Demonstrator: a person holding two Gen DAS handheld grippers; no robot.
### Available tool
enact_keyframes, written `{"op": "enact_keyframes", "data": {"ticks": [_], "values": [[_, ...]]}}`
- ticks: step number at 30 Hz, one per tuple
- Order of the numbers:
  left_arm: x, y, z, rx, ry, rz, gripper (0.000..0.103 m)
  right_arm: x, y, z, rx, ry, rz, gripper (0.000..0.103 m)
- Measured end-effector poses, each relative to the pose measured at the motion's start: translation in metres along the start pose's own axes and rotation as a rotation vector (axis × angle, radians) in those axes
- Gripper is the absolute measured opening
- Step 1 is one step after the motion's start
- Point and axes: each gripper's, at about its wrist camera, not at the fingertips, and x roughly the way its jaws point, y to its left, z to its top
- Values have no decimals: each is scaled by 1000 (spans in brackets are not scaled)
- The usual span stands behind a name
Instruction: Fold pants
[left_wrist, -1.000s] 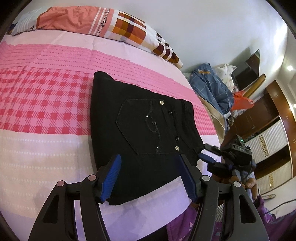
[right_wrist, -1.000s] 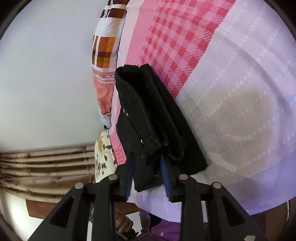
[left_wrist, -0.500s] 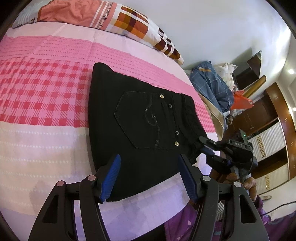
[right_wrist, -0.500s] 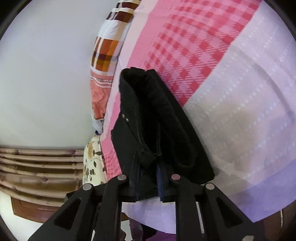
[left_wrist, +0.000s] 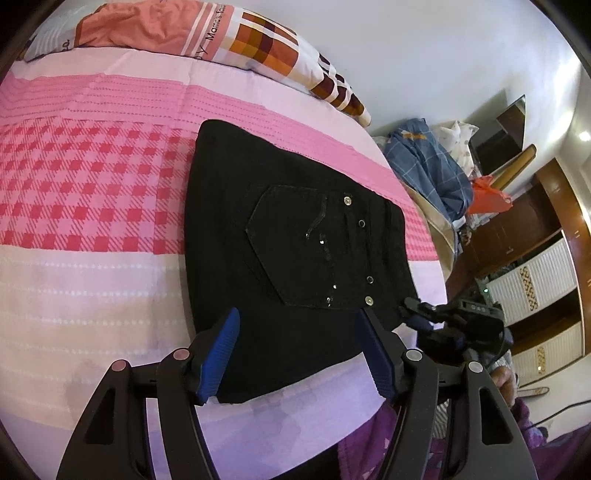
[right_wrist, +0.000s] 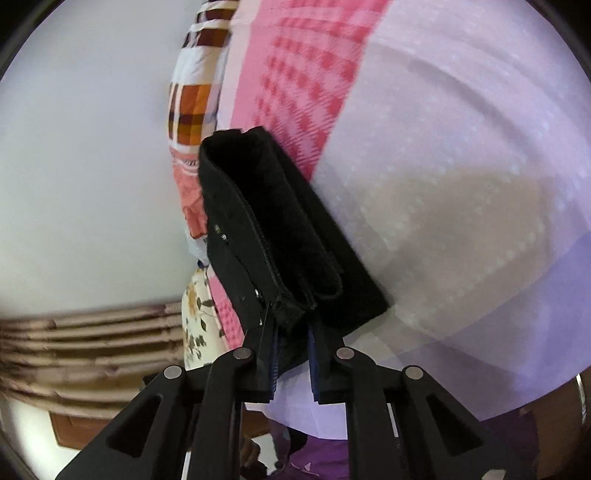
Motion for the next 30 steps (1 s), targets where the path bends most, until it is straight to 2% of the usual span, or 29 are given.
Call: {"op": "enact_keyframes", "data": {"ticks": [9, 13, 17, 19, 21, 26, 30], "values": [[6, 6, 2, -13, -9, 23, 66, -1, -1, 2, -2, 17, 17, 18], [4, 0, 3, 40, -33, 83, 66, -10, 7, 1, -25, -4, -18, 20], [3, -7, 3, 111, -60, 170, 66, -30, 32, 2, -157, -88, -158, 28], [2, -11, 3, 139, -76, 201, 66, -35, 48, 3, -242, -124, -212, 38], [2, -13, 2, 160, -89, 236, 66, -33, 60, 4, -303, -138, -246, 56], [3, -16, 1, 219, -94, 325, 66, -4, 80, 1, -456, -130, -349, 60], [5, -16, 2, 232, -89, 351, 66, 15, 81, 4, -485, -103, -376, 60]]}}
